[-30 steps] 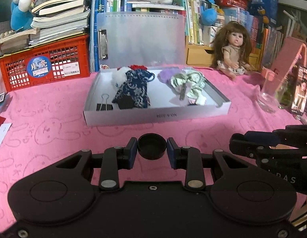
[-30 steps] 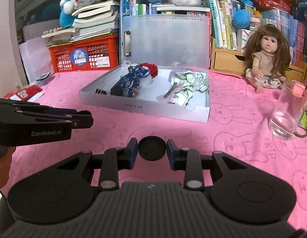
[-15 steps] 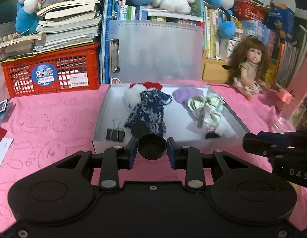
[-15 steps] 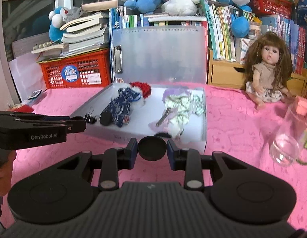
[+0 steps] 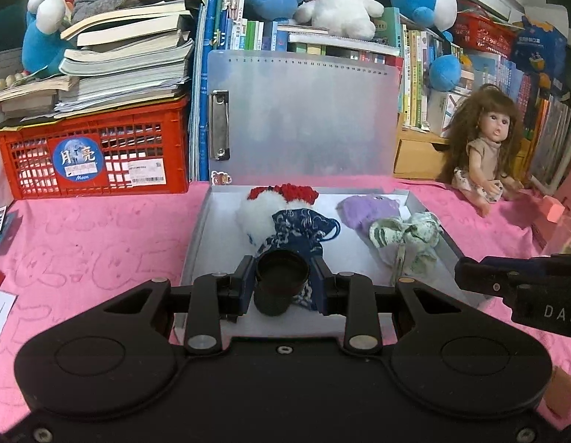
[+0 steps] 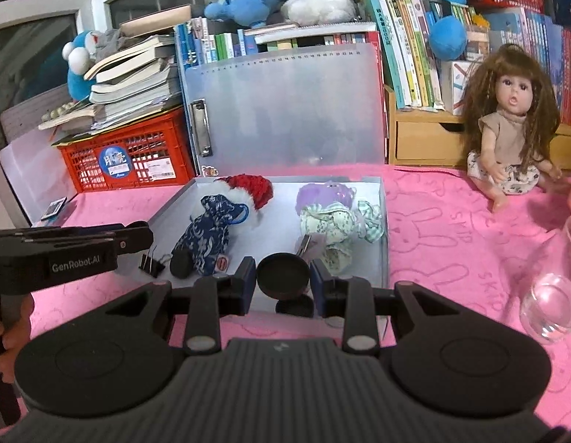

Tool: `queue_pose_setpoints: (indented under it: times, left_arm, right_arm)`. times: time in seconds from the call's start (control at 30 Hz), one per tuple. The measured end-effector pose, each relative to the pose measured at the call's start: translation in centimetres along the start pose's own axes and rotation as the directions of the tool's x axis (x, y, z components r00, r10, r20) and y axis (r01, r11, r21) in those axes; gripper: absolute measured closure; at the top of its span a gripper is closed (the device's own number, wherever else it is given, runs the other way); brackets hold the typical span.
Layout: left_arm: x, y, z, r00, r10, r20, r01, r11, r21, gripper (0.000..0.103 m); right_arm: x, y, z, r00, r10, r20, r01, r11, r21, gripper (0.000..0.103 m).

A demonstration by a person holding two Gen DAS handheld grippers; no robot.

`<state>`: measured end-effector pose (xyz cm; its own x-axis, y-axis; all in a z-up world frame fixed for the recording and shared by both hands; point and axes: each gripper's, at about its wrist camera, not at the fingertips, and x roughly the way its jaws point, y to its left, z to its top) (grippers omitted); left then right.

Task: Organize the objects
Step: 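Carry black disc in left tool while right tool carries its disc into box, then open left tool releasing black disc while right tool releases its disc in box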

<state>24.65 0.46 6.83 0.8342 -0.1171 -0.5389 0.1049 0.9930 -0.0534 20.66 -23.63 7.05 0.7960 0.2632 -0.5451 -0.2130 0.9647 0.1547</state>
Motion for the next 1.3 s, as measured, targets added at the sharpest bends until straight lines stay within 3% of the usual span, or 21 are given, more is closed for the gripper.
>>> queue_pose_setpoints:
  times: [0.8,1.3]
  left_arm:
    - [7.4,1.3,-1.3,0.997,0.037,-0.070,-0.039,0.999,-0.029,0.072]
    - [10.5,2.3,-0.3,0.994,0.084,-0.065,-0.088,0.994,-0.058,0.072]
  right_arm:
    - [7.0,-0.4,1.2,0.995,0.046,-0.088,-0.041,0.997,0.063,0.067]
    - [10.4,0.0,1.7,0.989,0.058,-0.134,-0.048,0.996,0.077,0.067]
